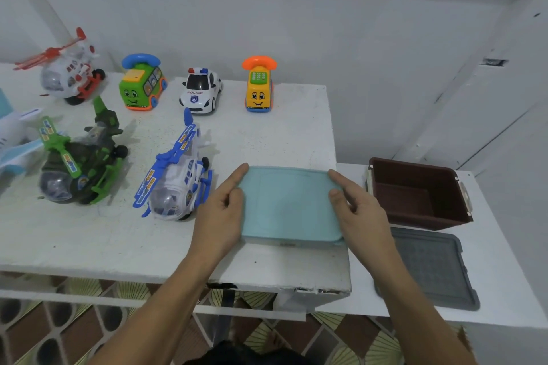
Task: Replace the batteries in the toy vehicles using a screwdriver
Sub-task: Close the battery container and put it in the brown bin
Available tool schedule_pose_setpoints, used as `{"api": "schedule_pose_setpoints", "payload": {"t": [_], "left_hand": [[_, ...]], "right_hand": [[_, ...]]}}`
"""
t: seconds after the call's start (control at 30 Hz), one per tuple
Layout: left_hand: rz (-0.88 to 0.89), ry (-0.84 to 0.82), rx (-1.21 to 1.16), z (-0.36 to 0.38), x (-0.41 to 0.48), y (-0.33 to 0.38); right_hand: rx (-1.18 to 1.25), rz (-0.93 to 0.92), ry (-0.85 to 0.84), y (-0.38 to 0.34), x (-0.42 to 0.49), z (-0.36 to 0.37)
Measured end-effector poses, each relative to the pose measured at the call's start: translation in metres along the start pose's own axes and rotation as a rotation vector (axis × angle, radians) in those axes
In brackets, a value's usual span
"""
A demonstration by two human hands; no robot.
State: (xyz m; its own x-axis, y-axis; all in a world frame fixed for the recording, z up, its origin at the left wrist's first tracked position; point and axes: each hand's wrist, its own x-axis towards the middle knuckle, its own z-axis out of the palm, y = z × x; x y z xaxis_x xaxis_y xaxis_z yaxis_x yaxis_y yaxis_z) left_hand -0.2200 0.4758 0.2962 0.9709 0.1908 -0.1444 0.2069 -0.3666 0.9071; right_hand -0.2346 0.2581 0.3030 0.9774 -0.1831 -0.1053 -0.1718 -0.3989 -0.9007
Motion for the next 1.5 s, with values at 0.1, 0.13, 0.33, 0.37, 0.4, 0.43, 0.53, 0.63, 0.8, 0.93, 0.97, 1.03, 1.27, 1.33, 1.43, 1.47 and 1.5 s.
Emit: {"api": "schedule_pose_setpoints", "payload": {"t": [0.1,0.13,0.33,0.37,0.4,0.43,0.53,0.63,0.8,0.93,0.97,1.03,1.27,1.33,1.43,1.47,1.5], "left_hand": [[0.005,0.012,-0.048,0.002,-0.006,0.004],[0.001,0.013,-0.060,0.002,-0.007,0.005],[0.002,0.026,-0.030,0.004,-0.010,0.005],[0.003,0.027,-0.034,0.004,-0.010,0.004],[0.002,0.024,-0.043,0.004,-0.011,0.003],[-0.001,0.022,-0.056,0.004,-0.012,0.002],[0.002,0.021,-0.098,0.004,-0.012,0.001],[0.013,-0.001,-0.113,0.005,-0.011,0.001],[-0.007,-0.101,-0.221,-0.003,-0.010,-0.002],[-0.042,-0.220,-0.287,-0.009,-0.005,-0.001],[-0.044,-0.252,-0.274,-0.009,-0.006,0.001],[-0.028,-0.286,-0.250,-0.007,-0.009,0.003],[0.141,-0.256,-0.173,0.011,-0.015,0.027],[0.190,-0.261,-0.159,0.026,-0.011,0.043],[0.242,-0.286,-0.164,0.060,-0.002,0.073],[0.254,-0.296,-0.163,0.075,0.001,0.083],[0.264,-0.304,-0.159,0.092,0.006,0.092]], "right_hand": [[0.058,0.025,-0.034,-0.001,-0.003,0.000],[0.066,0.031,-0.039,-0.001,-0.004,0.000],[0.043,0.006,0.039,-0.008,-0.010,0.007],[0.042,0.002,0.035,-0.010,-0.011,0.008],[0.043,-0.004,0.026,-0.010,-0.013,0.008],[0.049,-0.007,0.020,-0.010,-0.014,0.009],[0.094,-0.004,0.048,-0.007,-0.014,0.013],[0.122,0.007,0.108,-0.002,-0.011,0.015],[0.286,0.066,0.070,0.004,-0.010,0.014],[0.382,0.192,0.014,-0.003,-0.009,0.006],[0.380,0.210,-0.024,-0.004,-0.009,0.004],[0.399,0.223,-0.067,-0.002,-0.010,0.002],[0.542,0.178,-0.051,-0.005,-0.008,-0.018],[0.567,0.154,-0.023,-0.005,0.000,-0.036],[0.582,0.131,0.037,0.000,0.019,-0.075],[0.586,0.129,0.052,0.003,0.026,-0.091],[0.593,0.129,0.064,0.007,0.035,-0.108]]}}
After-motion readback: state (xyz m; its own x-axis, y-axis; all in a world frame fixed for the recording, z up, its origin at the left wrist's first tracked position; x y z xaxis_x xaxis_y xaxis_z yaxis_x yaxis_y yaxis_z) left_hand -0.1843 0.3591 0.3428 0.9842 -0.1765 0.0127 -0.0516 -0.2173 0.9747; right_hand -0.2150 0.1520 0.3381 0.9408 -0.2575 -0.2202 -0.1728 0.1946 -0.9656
